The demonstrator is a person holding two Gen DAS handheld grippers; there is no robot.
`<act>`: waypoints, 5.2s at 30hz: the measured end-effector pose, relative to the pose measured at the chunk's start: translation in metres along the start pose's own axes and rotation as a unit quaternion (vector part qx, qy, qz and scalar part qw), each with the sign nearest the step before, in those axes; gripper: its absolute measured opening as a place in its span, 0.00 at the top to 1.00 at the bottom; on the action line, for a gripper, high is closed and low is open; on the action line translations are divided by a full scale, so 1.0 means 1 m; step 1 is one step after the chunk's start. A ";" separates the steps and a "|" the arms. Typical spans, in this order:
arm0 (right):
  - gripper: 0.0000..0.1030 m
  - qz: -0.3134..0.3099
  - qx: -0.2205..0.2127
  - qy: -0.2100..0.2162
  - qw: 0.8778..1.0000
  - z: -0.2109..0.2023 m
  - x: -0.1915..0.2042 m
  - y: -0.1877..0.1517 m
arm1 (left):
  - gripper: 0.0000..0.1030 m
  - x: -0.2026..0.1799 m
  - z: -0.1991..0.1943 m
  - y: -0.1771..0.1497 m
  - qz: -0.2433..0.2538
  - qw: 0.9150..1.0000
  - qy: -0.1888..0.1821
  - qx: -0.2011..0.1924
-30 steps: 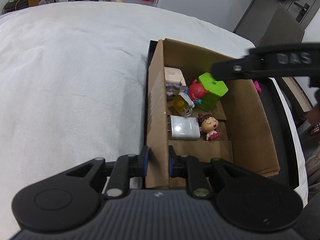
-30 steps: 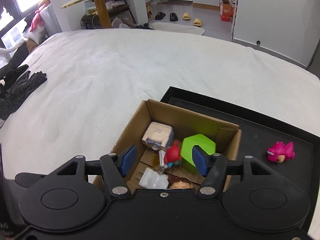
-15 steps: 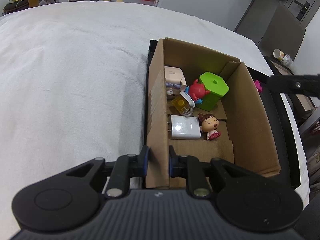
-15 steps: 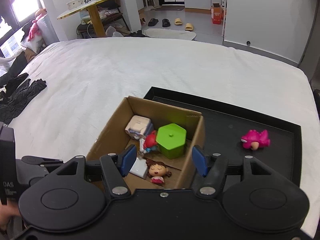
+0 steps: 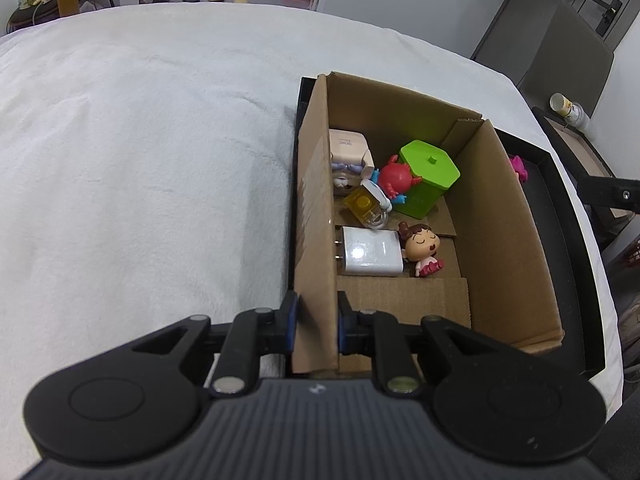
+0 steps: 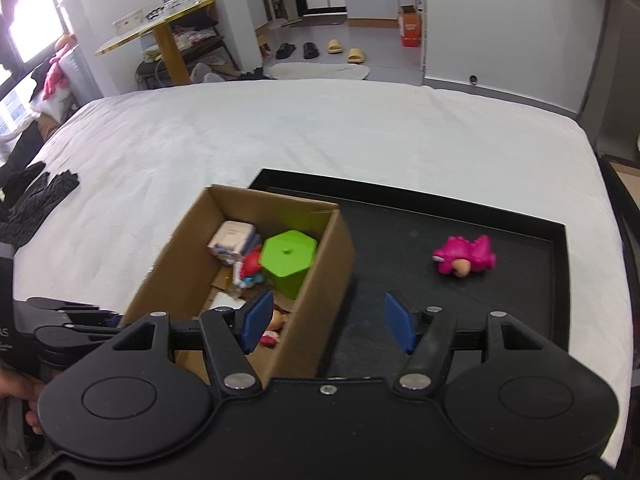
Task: Organize rigid objects
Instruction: 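Reach the right gripper to the pink dinosaur toy and grasp it, then carry the pink dinosaur with the right gripper into the box and release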
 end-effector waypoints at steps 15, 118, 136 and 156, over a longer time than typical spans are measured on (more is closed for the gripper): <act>0.16 0.056 -0.036 -0.072 0.995 0.032 -0.072 -0.017 | 0.84 -0.001 -0.001 0.002 -0.003 1.000 0.007 -0.004; 0.34 -0.112 -0.010 -0.043 0.993 0.000 0.045 0.004 | 0.92 -0.009 -0.026 0.010 0.027 0.996 0.004 -0.082; 0.34 -0.237 0.009 -0.052 0.970 0.036 0.095 0.012 | 0.92 -0.005 -0.027 0.009 0.013 0.997 -0.012 -0.081; 0.33 -0.246 0.027 -0.095 0.964 0.045 0.077 0.001 | 0.91 -0.003 -0.024 0.010 0.014 0.997 -0.013 -0.076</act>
Point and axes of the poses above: each gripper's, at about its wrist camera, not at the fingertips, and z roughly the way its jaws point, x to its left, y to its top, the point moved 10 cm from there along z, roughly the way its jaws point, and after that the axes turned 8 degrees about -y, right-handed, at the moved point
